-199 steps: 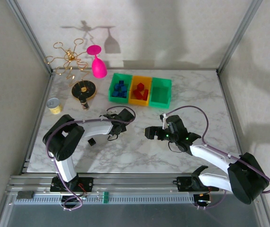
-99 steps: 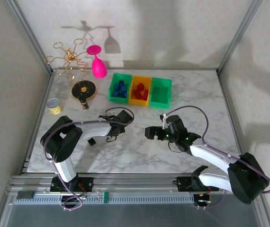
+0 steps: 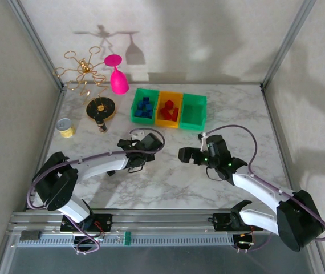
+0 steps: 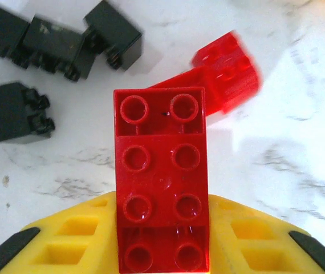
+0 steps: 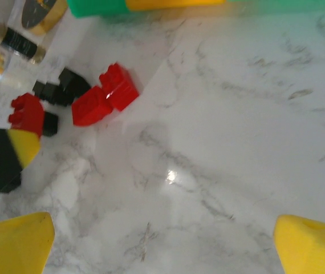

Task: Sort the legos into containers by color
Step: Pick up the lego from the center of the table, then place the lego in the container.

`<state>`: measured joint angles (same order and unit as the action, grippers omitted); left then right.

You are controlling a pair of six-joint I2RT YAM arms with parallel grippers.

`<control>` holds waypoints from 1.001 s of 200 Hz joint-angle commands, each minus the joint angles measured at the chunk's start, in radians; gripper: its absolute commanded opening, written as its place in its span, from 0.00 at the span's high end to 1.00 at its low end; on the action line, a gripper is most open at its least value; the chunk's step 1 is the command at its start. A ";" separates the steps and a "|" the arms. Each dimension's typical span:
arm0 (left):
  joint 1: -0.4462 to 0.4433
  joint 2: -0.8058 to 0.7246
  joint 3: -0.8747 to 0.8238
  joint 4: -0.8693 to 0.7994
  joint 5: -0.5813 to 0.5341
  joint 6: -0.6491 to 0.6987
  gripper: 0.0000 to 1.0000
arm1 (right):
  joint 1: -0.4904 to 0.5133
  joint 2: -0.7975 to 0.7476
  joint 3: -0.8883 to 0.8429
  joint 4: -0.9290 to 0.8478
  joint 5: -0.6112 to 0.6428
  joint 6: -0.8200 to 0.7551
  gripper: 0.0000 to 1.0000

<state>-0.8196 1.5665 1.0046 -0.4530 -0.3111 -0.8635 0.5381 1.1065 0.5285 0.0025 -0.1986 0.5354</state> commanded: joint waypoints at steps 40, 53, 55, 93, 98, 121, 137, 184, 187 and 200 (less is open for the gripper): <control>-0.001 0.167 0.379 -0.045 -0.052 0.204 0.71 | -0.180 -0.027 0.066 -0.036 -0.089 -0.020 0.02; 0.010 0.235 0.452 -0.020 -0.036 0.242 0.71 | -0.208 -0.032 0.068 -0.038 -0.097 -0.020 0.01; 0.014 0.247 0.464 -0.018 -0.032 0.245 0.71 | -0.210 -0.033 0.068 -0.038 -0.097 -0.021 0.01; 0.086 0.474 0.715 -0.038 0.008 0.285 0.71 | -0.242 -0.037 0.063 -0.053 -0.103 -0.027 0.01; 0.091 0.500 0.742 -0.043 0.012 0.286 0.71 | -0.243 -0.039 0.059 -0.054 -0.104 -0.029 0.01; 0.111 0.602 0.844 -0.028 -0.012 0.305 0.71 | -0.249 -0.045 0.050 -0.058 -0.101 -0.030 0.01; 0.137 0.678 0.924 -0.048 0.002 0.299 0.71 | -0.252 -0.051 0.044 -0.060 -0.093 -0.032 0.01; 0.154 0.825 1.156 -0.117 0.002 0.325 0.57 | -0.253 -0.054 0.054 -0.064 -0.093 -0.036 0.01; 0.155 0.826 1.162 -0.121 0.003 0.324 0.55 | -0.254 -0.054 0.054 -0.065 -0.093 -0.036 0.01; 0.154 0.813 1.164 -0.127 0.001 0.324 0.52 | -0.254 -0.058 0.059 -0.069 -0.088 -0.038 0.01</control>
<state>-0.6659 2.3878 2.1067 -0.5224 -0.3031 -0.5583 0.2901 1.0660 0.5648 -0.0498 -0.2852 0.5156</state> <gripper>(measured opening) 0.466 0.987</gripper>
